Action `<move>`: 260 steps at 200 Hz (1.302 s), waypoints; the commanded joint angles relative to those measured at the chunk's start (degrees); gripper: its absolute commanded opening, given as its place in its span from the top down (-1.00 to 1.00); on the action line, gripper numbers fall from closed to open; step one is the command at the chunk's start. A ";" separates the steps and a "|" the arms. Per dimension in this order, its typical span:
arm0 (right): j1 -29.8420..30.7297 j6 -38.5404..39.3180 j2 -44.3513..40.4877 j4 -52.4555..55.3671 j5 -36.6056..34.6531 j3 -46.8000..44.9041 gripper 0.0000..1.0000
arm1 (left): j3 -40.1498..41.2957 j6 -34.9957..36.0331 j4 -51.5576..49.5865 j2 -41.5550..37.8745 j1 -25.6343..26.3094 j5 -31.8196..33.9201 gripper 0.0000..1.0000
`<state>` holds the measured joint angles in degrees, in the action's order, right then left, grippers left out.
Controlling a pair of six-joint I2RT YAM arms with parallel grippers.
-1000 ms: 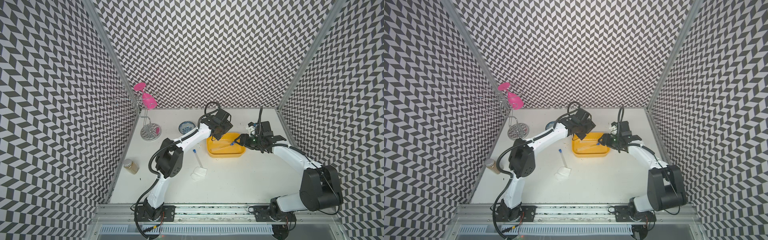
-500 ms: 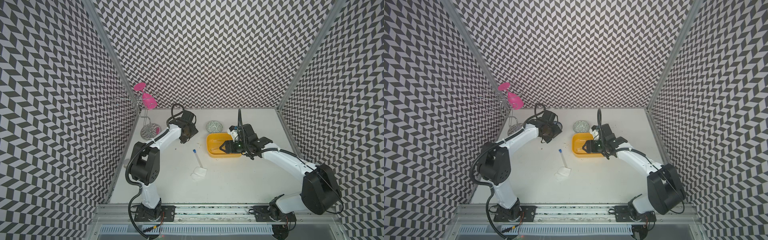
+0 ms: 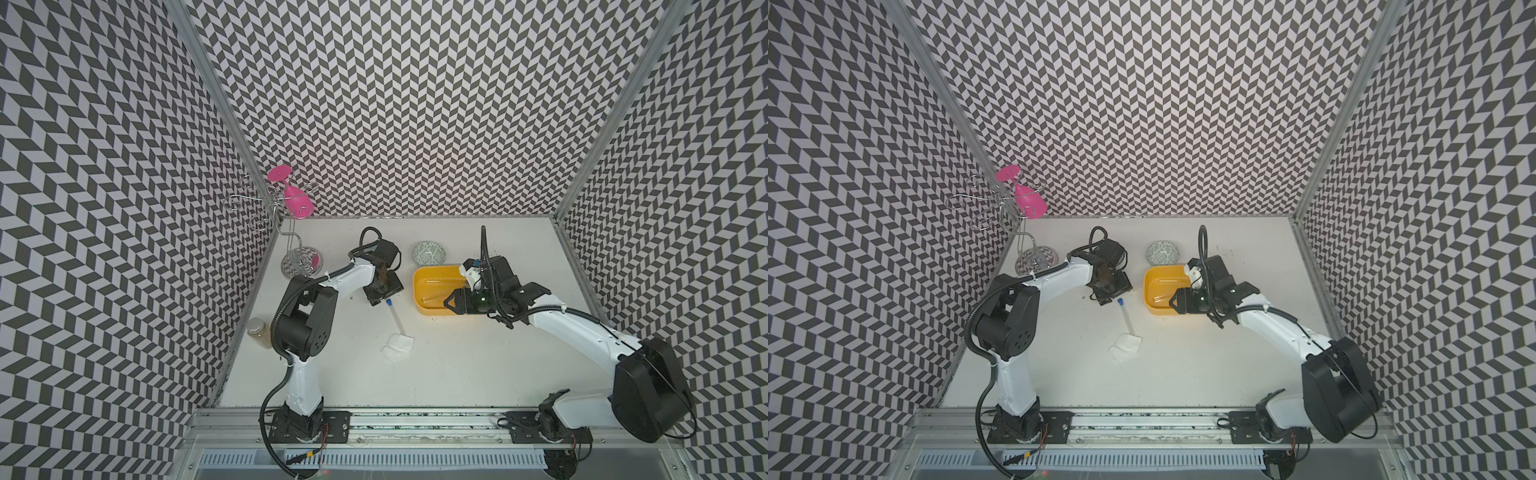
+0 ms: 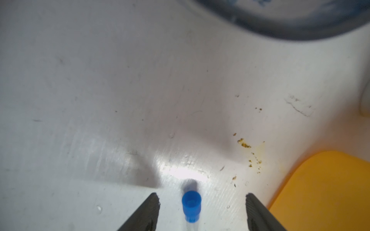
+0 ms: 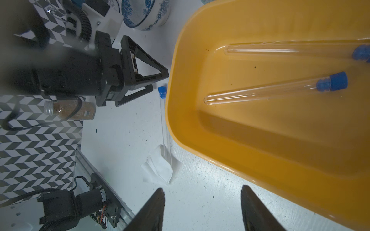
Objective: Wipe the exteriors of test tubes
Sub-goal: Pick up the test tube at the center of the board.
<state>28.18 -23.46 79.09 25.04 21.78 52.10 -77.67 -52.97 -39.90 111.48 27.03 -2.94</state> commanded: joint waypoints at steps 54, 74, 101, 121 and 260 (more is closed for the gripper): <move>0.75 -2.80 -3.66 -4.53 -1.63 -3.43 -0.19 | 2.81 2.17 0.51 2.07 1.05 0.18 -0.11; 0.95 -3.21 -3.83 -4.74 -1.89 -4.01 -0.19 | 2.11 2.41 -0.93 2.64 1.68 0.36 -0.05; 1.13 -3.52 -4.33 -4.86 -2.45 -4.67 -0.20 | 3.17 2.09 -1.55 1.89 2.52 -0.37 -0.02; 1.12 -4.01 -4.57 -5.43 -2.45 -5.20 -0.20 | 3.23 2.22 -1.92 1.72 3.12 -0.57 -0.02; 1.99 -4.49 -3.81 -6.45 -2.66 -5.70 -0.20 | 8.22 3.94 1.14 2.03 3.14 0.55 0.57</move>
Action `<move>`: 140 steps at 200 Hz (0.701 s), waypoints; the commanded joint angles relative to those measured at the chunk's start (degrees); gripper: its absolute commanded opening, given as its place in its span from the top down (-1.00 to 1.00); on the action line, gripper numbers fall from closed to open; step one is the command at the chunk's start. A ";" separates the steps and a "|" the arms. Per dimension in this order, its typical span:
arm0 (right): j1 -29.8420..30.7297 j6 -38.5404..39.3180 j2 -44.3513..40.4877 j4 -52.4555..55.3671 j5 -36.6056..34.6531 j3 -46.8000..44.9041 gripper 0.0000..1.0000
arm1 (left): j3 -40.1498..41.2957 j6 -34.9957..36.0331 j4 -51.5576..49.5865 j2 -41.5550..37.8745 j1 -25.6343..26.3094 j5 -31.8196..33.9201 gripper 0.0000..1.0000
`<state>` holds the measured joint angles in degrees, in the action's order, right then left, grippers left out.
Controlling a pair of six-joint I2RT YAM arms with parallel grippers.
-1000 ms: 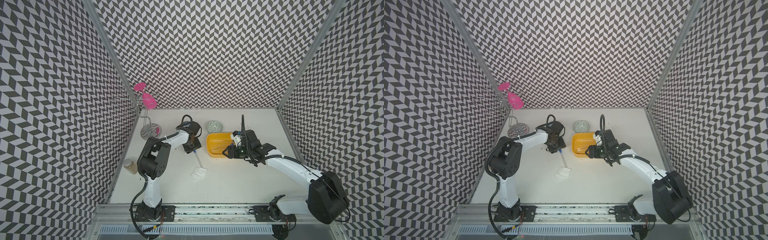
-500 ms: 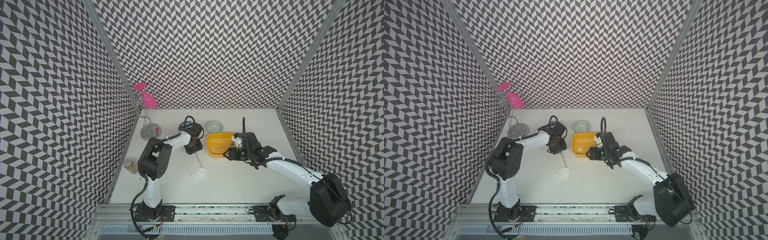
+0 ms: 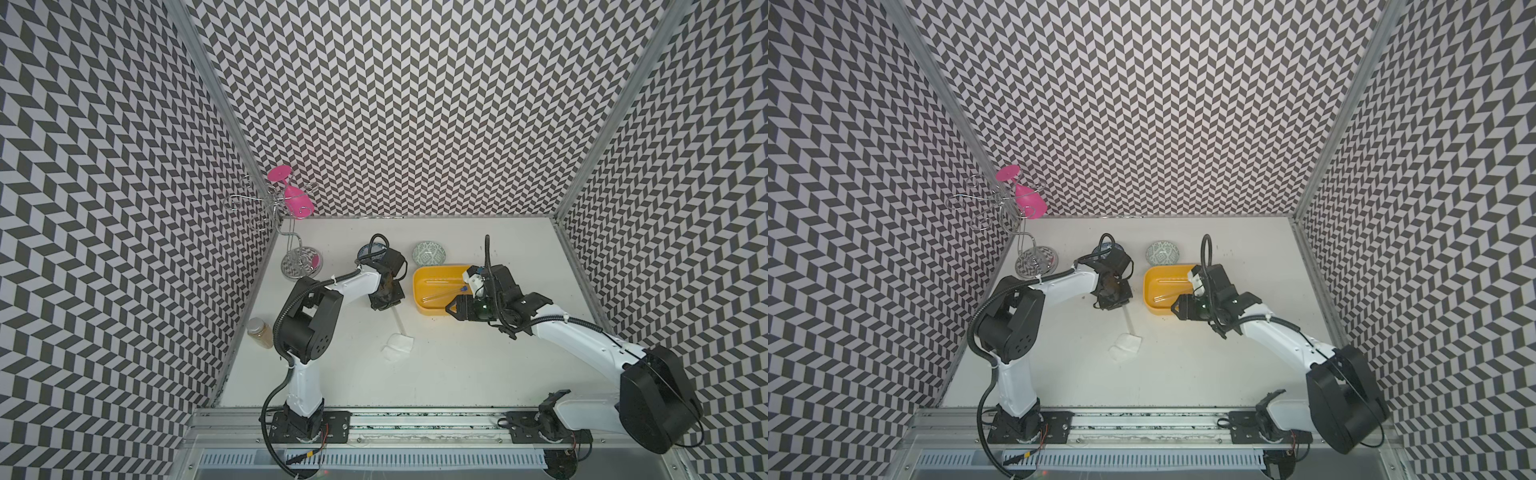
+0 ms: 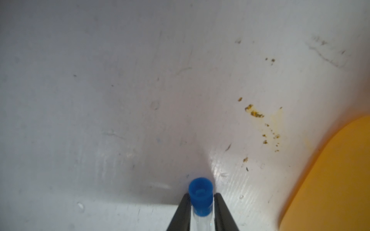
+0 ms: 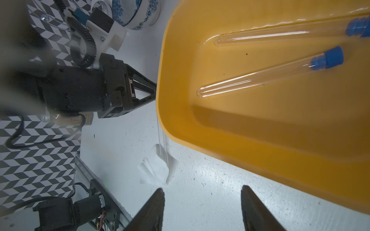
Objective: Wipe the exteriors of test tubes
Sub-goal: Pick up the test tube at the center of the board.
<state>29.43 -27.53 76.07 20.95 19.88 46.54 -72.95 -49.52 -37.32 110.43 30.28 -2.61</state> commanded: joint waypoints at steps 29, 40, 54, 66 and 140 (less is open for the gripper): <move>1.71 -0.35 -0.18 -2.45 -1.15 0.77 -0.20 | 3.69 1.01 -0.65 1.60 -1.11 -0.02 0.67; 2.45 0.32 0.29 -2.00 -1.34 1.71 -0.20 | 3.48 1.30 -0.65 0.76 -1.88 -0.01 0.67; 3.62 1.74 1.60 -0.98 -0.94 3.48 -0.20 | 2.86 2.09 -0.60 -0.78 -3.00 0.14 0.67; 5.26 2.83 3.04 0.57 -1.64 5.47 -0.20 | 1.97 2.63 -0.77 -2.51 -4.07 0.89 0.67; 12.67 4.33 11.51 1.84 -1.55 13.76 -0.20 | -0.34 5.75 -0.46 -16.90 -7.13 5.66 0.70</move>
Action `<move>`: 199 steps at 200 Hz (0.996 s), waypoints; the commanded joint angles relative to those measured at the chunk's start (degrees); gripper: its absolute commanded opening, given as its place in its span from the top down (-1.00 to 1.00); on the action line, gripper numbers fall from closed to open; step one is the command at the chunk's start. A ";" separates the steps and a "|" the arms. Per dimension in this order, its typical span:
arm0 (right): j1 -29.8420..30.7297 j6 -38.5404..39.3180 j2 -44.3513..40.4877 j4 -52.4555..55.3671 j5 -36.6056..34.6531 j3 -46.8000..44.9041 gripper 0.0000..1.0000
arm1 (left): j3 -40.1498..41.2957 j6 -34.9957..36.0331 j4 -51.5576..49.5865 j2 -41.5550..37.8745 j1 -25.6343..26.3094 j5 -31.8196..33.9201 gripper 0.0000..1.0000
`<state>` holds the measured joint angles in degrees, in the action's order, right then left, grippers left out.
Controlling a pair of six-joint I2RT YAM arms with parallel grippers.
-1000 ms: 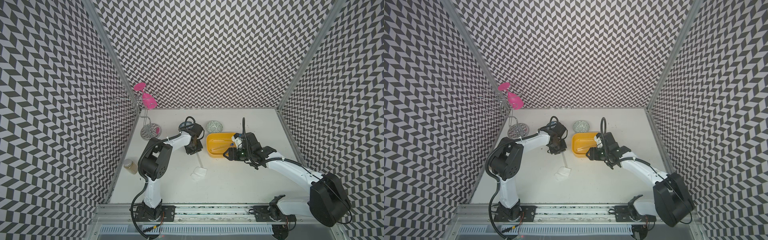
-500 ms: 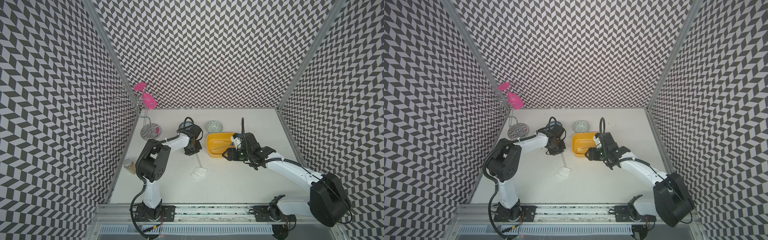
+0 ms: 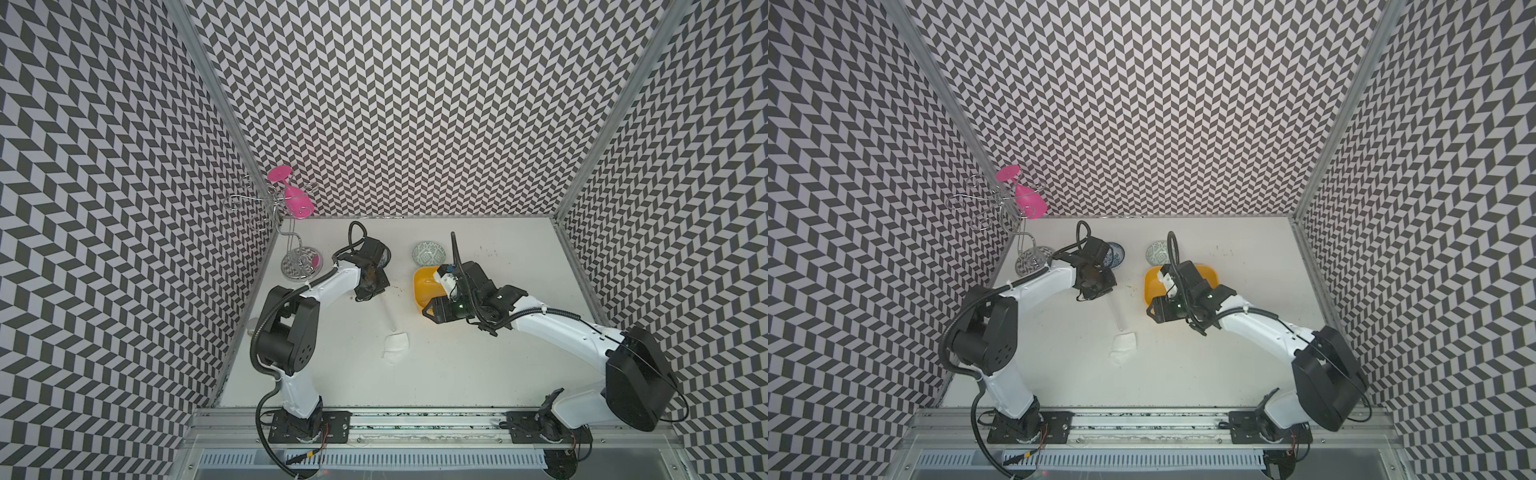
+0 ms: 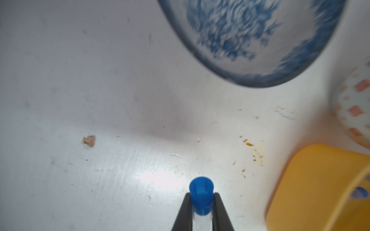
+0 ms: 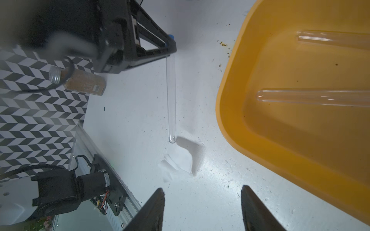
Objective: Wipe the exteriors of test tubes
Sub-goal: Pick up the test tube at the center of the board.
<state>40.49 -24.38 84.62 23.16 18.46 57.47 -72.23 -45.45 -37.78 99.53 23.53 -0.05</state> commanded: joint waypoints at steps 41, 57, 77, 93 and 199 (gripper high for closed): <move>6.80 1.84 11.41 0.39 0.57 8.49 -0.20 | 2.92 2.15 -0.11 -15.90 -3.33 5.99 0.69; 9.09 1.84 14.62 1.01 0.56 10.61 -0.20 | 4.03 3.31 -1.80 -18.60 -4.63 7.77 0.70; 12.06 1.84 18.14 2.00 -0.59 12.66 -0.20 | 6.40 4.29 -3.82 -22.01 -6.58 9.54 0.70; 14.33 2.11 20.41 3.11 -1.67 14.24 -0.20 | 9.35 4.49 -4.26 -25.08 -8.41 9.27 0.76; 22.21 4.44 33.87 11.06 -21.80 22.20 -0.14 | 15.31 6.34 -6.17 -33.69 -11.35 9.77 0.74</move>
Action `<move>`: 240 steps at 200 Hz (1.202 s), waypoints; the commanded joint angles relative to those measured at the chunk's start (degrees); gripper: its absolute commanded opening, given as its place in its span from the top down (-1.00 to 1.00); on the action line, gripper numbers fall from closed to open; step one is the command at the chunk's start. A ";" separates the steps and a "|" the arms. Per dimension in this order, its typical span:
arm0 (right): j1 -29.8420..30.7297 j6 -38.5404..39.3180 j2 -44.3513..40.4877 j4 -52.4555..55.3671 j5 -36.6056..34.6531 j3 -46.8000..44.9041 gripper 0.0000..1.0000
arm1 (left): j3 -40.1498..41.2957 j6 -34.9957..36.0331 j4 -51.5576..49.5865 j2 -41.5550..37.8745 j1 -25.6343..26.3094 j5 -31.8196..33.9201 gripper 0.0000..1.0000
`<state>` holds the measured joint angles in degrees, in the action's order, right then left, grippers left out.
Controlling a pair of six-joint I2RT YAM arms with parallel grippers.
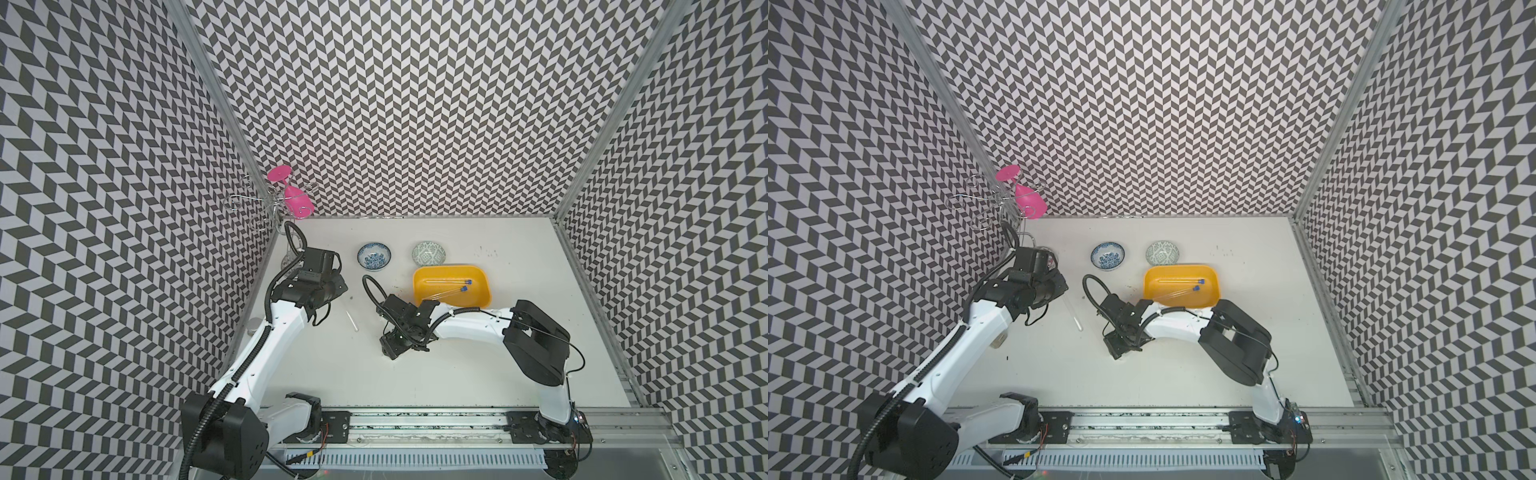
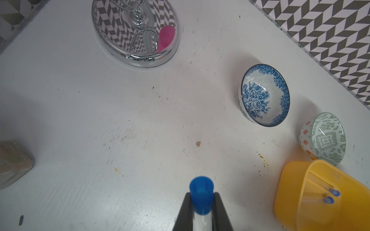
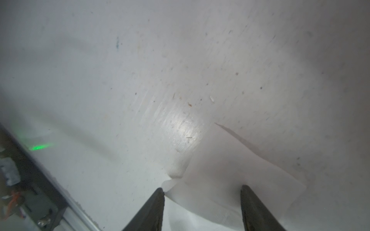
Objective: Wipe the exteriors of test tubes
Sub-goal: Pick up the test tube at the center of the board, then pick up the cleaning item at the center of the board.
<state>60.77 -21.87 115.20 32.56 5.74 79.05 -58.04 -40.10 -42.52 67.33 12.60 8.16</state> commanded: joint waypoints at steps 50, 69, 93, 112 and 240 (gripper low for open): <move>3.58 4.20 5.02 0.44 -13.54 0.69 0.92 | 0.87 1.73 -1.04 -1.41 -0.47 1.07 0.73; 3.04 3.98 2.36 -2.54 -11.32 -1.88 1.00 | 0.48 2.17 -0.92 -1.24 -0.47 0.92 0.73; -0.38 2.25 -6.01 -11.92 1.41 -8.84 1.00 | 0.08 3.54 0.41 -1.15 -0.52 -1.06 0.73; -4.91 -0.82 -14.21 -23.74 17.18 -15.55 1.00 | -0.31 4.56 0.76 -1.26 -0.22 -2.44 0.73; -9.80 -17.31 -15.75 -51.09 41.39 -17.52 1.00 | 0.13 6.10 4.02 -6.76 7.52 -17.88 0.70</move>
<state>50.87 -36.93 97.43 -13.63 45.10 59.44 -57.04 -33.41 -40.16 61.54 19.46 -5.30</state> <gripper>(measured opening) 0.048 0.150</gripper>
